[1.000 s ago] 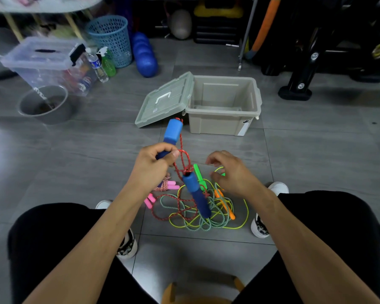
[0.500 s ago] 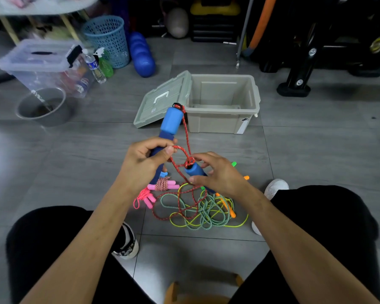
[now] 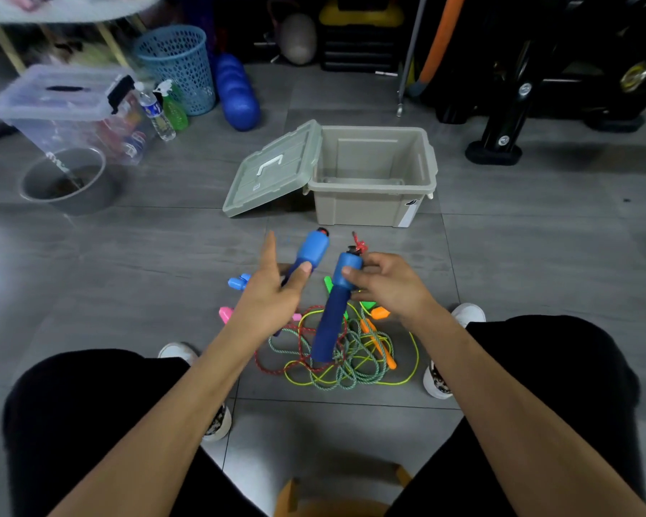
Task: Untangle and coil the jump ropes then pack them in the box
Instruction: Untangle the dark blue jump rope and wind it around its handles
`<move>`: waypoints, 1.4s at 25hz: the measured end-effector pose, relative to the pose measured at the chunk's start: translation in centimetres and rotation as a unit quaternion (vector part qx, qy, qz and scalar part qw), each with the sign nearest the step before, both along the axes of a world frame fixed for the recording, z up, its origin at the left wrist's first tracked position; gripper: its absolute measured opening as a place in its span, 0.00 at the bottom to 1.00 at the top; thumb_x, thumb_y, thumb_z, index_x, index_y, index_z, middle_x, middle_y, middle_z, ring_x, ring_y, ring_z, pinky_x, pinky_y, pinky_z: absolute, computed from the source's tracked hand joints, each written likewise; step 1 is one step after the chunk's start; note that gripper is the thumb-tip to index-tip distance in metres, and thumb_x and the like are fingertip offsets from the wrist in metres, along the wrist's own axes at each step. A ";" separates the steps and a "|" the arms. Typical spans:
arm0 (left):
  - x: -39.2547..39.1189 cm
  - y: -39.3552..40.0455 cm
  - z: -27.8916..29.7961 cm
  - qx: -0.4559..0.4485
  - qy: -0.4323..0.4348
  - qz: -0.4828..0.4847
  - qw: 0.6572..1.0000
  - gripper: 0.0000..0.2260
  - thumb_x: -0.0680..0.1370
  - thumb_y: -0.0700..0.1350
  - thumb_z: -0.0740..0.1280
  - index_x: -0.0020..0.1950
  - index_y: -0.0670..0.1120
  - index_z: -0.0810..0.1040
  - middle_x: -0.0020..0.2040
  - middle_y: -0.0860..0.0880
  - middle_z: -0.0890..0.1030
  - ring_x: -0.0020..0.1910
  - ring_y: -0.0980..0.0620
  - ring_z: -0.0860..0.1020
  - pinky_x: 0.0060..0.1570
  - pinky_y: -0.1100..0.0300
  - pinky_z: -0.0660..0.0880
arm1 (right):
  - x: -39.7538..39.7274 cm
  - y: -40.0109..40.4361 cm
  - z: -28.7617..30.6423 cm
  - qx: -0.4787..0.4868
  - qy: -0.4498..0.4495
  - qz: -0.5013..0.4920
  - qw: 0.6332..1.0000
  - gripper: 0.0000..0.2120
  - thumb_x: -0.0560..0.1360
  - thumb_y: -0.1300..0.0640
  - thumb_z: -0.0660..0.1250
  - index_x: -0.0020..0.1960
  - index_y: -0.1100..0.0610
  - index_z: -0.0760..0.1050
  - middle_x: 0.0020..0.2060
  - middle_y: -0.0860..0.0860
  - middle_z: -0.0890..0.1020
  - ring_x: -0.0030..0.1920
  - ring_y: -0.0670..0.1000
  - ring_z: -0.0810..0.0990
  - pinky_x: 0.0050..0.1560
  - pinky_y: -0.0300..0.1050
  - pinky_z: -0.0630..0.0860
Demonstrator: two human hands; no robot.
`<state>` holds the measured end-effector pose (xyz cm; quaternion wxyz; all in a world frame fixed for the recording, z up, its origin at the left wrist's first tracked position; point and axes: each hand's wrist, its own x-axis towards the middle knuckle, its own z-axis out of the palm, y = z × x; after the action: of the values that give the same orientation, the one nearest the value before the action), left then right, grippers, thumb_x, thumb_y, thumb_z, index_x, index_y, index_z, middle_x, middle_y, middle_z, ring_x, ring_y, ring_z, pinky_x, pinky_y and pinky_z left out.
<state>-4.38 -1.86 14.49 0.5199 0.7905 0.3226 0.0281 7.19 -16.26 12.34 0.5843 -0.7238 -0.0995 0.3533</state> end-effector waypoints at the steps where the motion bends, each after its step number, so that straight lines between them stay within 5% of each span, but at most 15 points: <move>1: 0.2 -0.6 -0.3 -0.028 -0.014 -0.001 1.000 0.18 0.80 0.51 0.64 0.70 0.52 0.68 0.42 0.47 0.82 0.36 0.48 0.77 0.39 0.53 0.75 | -0.1 0.0 0.2 0.032 0.036 -0.018 0.999 0.07 0.75 0.62 0.68 0.53 0.61 0.75 0.45 0.58 0.82 0.43 0.52 0.83 0.44 0.43 0.82; 4: 0.2 -1.5 -0.4 -0.039 -0.031 -0.010 0.999 0.05 0.78 0.52 0.66 0.49 0.52 0.77 0.42 0.48 0.81 0.39 0.50 0.78 0.42 0.54 0.76 | -0.3 0.0 0.8 0.094 0.089 -0.041 0.991 0.07 0.76 0.64 0.67 0.53 0.62 0.74 0.43 0.56 0.82 0.41 0.49 0.84 0.41 0.40 0.81; 10: -0.2 -2.3 0.3 -0.093 -0.020 -0.059 0.994 0.10 0.78 0.49 0.66 0.57 0.48 0.73 0.43 0.49 0.80 0.33 0.60 0.80 0.34 0.64 0.77 | -0.8 -0.4 1.6 0.097 0.100 -0.042 0.989 0.07 0.75 0.59 0.68 0.52 0.61 0.76 0.47 0.60 0.83 0.46 0.53 0.84 0.47 0.46 0.82; 12: -0.2 -2.2 -0.1 -0.103 -0.020 -0.059 0.993 0.11 0.77 0.47 0.69 0.56 0.45 0.74 0.43 0.46 0.80 0.34 0.56 0.80 0.36 0.61 0.79 | -0.5 -0.8 2.0 -0.065 -0.042 0.004 0.997 0.15 0.74 0.48 0.69 0.44 0.60 0.79 0.40 0.58 0.85 0.38 0.50 0.84 0.44 0.47 0.82; 14: -0.3 -1.7 -0.3 -0.110 0.001 -0.071 0.991 0.12 0.76 0.47 0.71 0.55 0.44 0.76 0.44 0.44 0.81 0.37 0.52 0.81 0.40 0.55 0.79 | 0.1 -1.2 2.2 -0.201 -0.249 -0.026 0.947 0.21 0.70 0.38 0.68 0.38 0.57 0.78 0.32 0.52 0.83 0.33 0.48 0.80 0.37 0.43 0.78; 17: -0.6 -1.2 0.0 -0.133 0.030 -0.124 0.983 0.12 0.75 0.46 0.72 0.55 0.42 0.77 0.43 0.44 0.83 0.38 0.49 0.82 0.39 0.57 0.80 | 0.5 -1.3 2.2 -0.120 -0.379 -0.032 0.917 0.17 0.70 0.39 0.69 0.46 0.52 0.75 0.43 0.46 0.78 0.43 0.43 0.77 0.44 0.32 0.71; 19: -0.8 -1.1 0.2 -0.154 0.026 -0.166 0.974 0.12 0.75 0.44 0.72 0.55 0.40 0.77 0.43 0.41 0.83 0.38 0.45 0.83 0.38 0.55 0.80 | 0.4 -1.1 1.6 -0.074 -0.339 0.067 0.935 0.16 0.73 0.40 0.67 0.53 0.50 0.75 0.47 0.47 0.78 0.47 0.43 0.77 0.49 0.34 0.73; 25: -1.5 -0.2 0.1 -0.179 0.023 -0.210 0.961 0.16 0.71 0.51 0.73 0.54 0.44 0.79 0.44 0.47 0.84 0.42 0.49 0.83 0.43 0.54 0.79 | -0.3 -0.4 1.5 -0.096 -0.288 0.105 0.947 0.20 0.73 0.40 0.66 0.40 0.58 0.73 0.30 0.49 0.73 0.30 0.45 0.69 0.32 0.38 0.68; 28: -1.5 -0.4 -0.9 0.010 -0.016 -0.211 0.977 0.19 0.73 0.60 0.70 0.59 0.53 0.76 0.46 0.55 0.83 0.45 0.55 0.82 0.45 0.55 0.77 | 0.0 -0.3 1.9 -0.112 -0.254 0.056 0.959 0.20 0.74 0.42 0.65 0.38 0.60 0.71 0.29 0.50 0.71 0.29 0.47 0.68 0.30 0.40 0.67; 31: -1.7 -1.3 -1.5 0.219 -0.025 -0.195 0.956 0.23 0.70 0.70 0.62 0.58 0.57 0.72 0.42 0.56 0.81 0.42 0.55 0.80 0.42 0.56 0.76 | 0.3 -0.4 2.1 -0.125 -0.211 0.006 0.970 0.19 0.74 0.43 0.63 0.36 0.59 0.70 0.29 0.50 0.70 0.30 0.49 0.68 0.31 0.42 0.67; 33: -1.6 -1.5 -1.5 0.211 0.024 -0.189 0.959 0.26 0.64 0.72 0.68 0.47 0.53 0.72 0.36 0.54 0.78 0.37 0.54 0.78 0.38 0.55 0.74 | -0.3 -0.2 2.2 -0.135 -0.222 0.009 0.966 0.19 0.75 0.44 0.63 0.36 0.59 0.69 0.28 0.50 0.70 0.29 0.49 0.68 0.30 0.42 0.66; 35: -1.3 -1.2 -1.0 0.111 0.072 -0.195 0.972 0.24 0.60 0.64 0.77 0.43 0.50 0.75 0.35 0.51 0.79 0.36 0.52 0.79 0.38 0.54 0.76 | -0.9 0.3 1.9 -0.140 -0.239 0.013 0.961 0.20 0.75 0.43 0.63 0.38 0.60 0.70 0.29 0.50 0.70 0.30 0.49 0.68 0.31 0.43 0.66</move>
<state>-5.72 -3.08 13.48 0.3994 0.8910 0.1938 -0.0950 6.32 -15.99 14.28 0.4313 -0.8605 -0.1953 0.1881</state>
